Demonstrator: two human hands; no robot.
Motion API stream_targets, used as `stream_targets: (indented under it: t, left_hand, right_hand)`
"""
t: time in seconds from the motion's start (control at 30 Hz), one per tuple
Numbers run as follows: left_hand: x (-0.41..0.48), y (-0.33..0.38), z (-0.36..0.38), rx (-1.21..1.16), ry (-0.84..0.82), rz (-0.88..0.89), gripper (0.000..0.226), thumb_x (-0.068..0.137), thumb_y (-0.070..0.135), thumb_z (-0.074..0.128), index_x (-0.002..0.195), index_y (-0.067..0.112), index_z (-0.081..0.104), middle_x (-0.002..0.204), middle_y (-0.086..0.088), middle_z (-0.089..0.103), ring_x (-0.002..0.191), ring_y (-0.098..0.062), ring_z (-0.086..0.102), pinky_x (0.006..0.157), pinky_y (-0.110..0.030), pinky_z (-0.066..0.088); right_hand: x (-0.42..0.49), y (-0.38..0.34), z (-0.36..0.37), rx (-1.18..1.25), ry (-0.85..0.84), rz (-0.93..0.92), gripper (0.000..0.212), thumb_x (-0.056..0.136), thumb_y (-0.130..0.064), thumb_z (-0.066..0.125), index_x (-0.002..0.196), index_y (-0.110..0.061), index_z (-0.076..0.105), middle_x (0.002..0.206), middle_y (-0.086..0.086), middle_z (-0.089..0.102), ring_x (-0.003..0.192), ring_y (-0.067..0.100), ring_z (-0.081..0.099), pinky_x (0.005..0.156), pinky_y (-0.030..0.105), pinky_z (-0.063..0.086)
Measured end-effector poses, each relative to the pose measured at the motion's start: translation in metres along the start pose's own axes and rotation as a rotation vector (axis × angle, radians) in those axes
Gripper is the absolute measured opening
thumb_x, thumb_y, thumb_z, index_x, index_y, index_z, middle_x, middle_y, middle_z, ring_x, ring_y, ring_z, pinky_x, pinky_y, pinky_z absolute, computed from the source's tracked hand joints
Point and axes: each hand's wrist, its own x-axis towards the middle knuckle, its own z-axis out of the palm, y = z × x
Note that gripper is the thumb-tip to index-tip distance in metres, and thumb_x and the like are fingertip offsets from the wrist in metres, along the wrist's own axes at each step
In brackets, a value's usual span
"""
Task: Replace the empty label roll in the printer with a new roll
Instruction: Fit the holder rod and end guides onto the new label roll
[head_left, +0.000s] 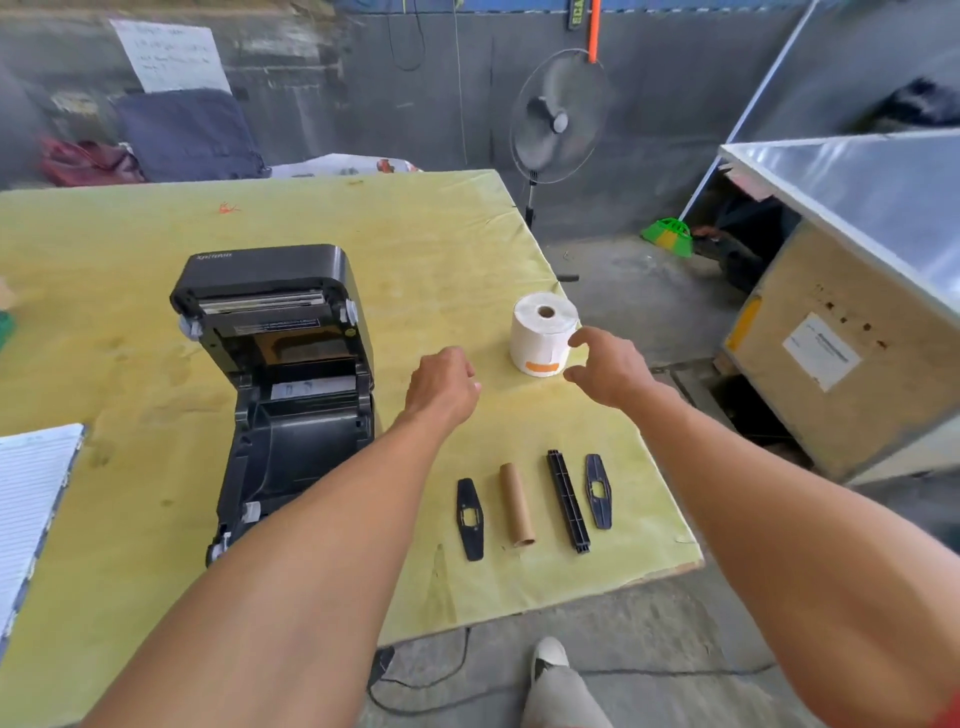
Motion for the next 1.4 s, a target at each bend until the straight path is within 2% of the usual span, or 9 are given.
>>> stream_targets:
  t: [0.27, 0.43, 0.53, 0.73, 0.87, 0.97, 1.1, 1.23, 1.4]
  left_hand:
    - [0.071, 0.053, 0.019, 0.078, -0.065, 0.228, 0.034, 0.089, 0.021, 0.069, 0.122, 0.017, 0.058, 0.126, -0.012, 0.051, 0.111, -0.032, 0.054, 0.082, -0.034, 0.044]
    - [0.109, 0.091, 0.046, 0.231, -0.184, 0.274, 0.059, 0.084, 0.035, 0.073, 0.138, 0.024, 0.050, 0.141, -0.011, 0.032, 0.133, -0.031, 0.030, 0.104, -0.045, 0.039]
    - [0.124, 0.105, 0.061, 0.385, -0.259, 0.266, 0.065, 0.082, 0.045, 0.072, 0.138, 0.023, 0.050, 0.141, -0.014, 0.027, 0.133, -0.036, 0.025, 0.103, -0.046, 0.040]
    - [0.141, 0.109, 0.072, 0.416, -0.326, 0.262, 0.051, 0.083, 0.044, 0.069, 0.122, 0.012, 0.060, 0.138, -0.018, 0.027, 0.119, -0.038, 0.038, 0.093, -0.037, 0.041]
    - [0.143, 0.110, 0.073, 0.390, -0.293, 0.261, 0.051, 0.084, 0.042, 0.068, 0.121, 0.008, 0.061, 0.135, -0.021, 0.034, 0.117, -0.038, 0.042, 0.090, -0.035, 0.038]
    - [0.143, 0.109, 0.071, 0.246, -0.246, 0.166, 0.052, 0.082, 0.044, 0.071, 0.116, 0.006, 0.064, 0.129, -0.022, 0.045, 0.114, -0.037, 0.050, 0.090, -0.037, 0.043]
    - [0.145, 0.100, 0.059, -0.179, -0.168, -0.048, 0.042, 0.077, 0.042, 0.076, 0.093, 0.003, 0.071, 0.095, -0.012, 0.066, 0.087, -0.031, 0.062, 0.065, -0.032, 0.046]
    - [0.132, 0.083, 0.051, -0.816, -0.214, -0.293, 0.048, 0.081, 0.030, 0.076, 0.117, 0.001, 0.064, 0.101, -0.009, 0.070, 0.090, -0.027, 0.068, 0.082, -0.043, 0.057]
    - [0.107, 0.065, 0.036, -1.055, -0.305, -0.334, 0.026, 0.089, 0.038, 0.067, 0.102, 0.015, 0.064, 0.103, -0.007, 0.066, 0.096, -0.029, 0.063, 0.094, -0.050, 0.047]
  right_hand:
    - [0.062, 0.035, 0.007, -0.042, -0.079, 0.080, 0.057, 0.086, -0.026, 0.073, 0.132, -0.008, 0.047, 0.129, 0.014, 0.059, 0.112, 0.035, 0.057, 0.082, 0.038, 0.046]
    - [0.094, 0.055, 0.032, 0.012, -0.197, 0.137, 0.068, 0.078, -0.032, 0.082, 0.130, -0.004, 0.047, 0.125, 0.013, 0.059, 0.112, 0.031, 0.056, 0.081, 0.035, 0.048]
    - [0.108, 0.062, 0.048, 0.036, -0.254, 0.123, 0.071, 0.076, -0.036, 0.083, 0.129, -0.005, 0.048, 0.123, 0.012, 0.060, 0.111, 0.030, 0.058, 0.086, 0.039, 0.050]
    - [0.133, 0.065, 0.054, 0.161, -0.256, 0.110, 0.046, 0.071, -0.037, 0.084, 0.099, -0.018, 0.054, 0.095, -0.001, 0.062, 0.090, 0.024, 0.059, 0.064, 0.033, 0.044]
    - [0.143, 0.065, 0.052, 0.200, -0.280, 0.111, 0.058, 0.069, -0.037, 0.086, 0.115, -0.013, 0.060, 0.112, 0.003, 0.065, 0.101, 0.024, 0.060, 0.084, 0.039, 0.052]
    - [0.145, 0.066, 0.044, 0.309, -0.291, 0.118, 0.071, 0.068, -0.036, 0.087, 0.130, -0.017, 0.058, 0.122, 0.002, 0.063, 0.113, 0.022, 0.058, 0.090, 0.038, 0.051]
    - [0.136, 0.068, 0.019, 0.674, -0.343, 0.174, 0.082, 0.071, -0.029, 0.089, 0.142, -0.026, 0.047, 0.114, 0.004, 0.066, 0.093, 0.019, 0.066, 0.068, 0.032, 0.051]
    - [0.125, 0.052, -0.003, 0.917, -0.324, 0.202, 0.082, 0.073, -0.026, 0.087, 0.143, -0.030, 0.044, 0.112, 0.001, 0.071, 0.096, 0.021, 0.071, 0.087, 0.043, 0.053]
    - [0.105, 0.014, -0.028, 0.904, -0.211, 0.161, 0.073, 0.071, -0.024, 0.088, 0.135, -0.024, 0.054, 0.111, 0.007, 0.070, 0.097, 0.025, 0.070, 0.091, 0.043, 0.056]
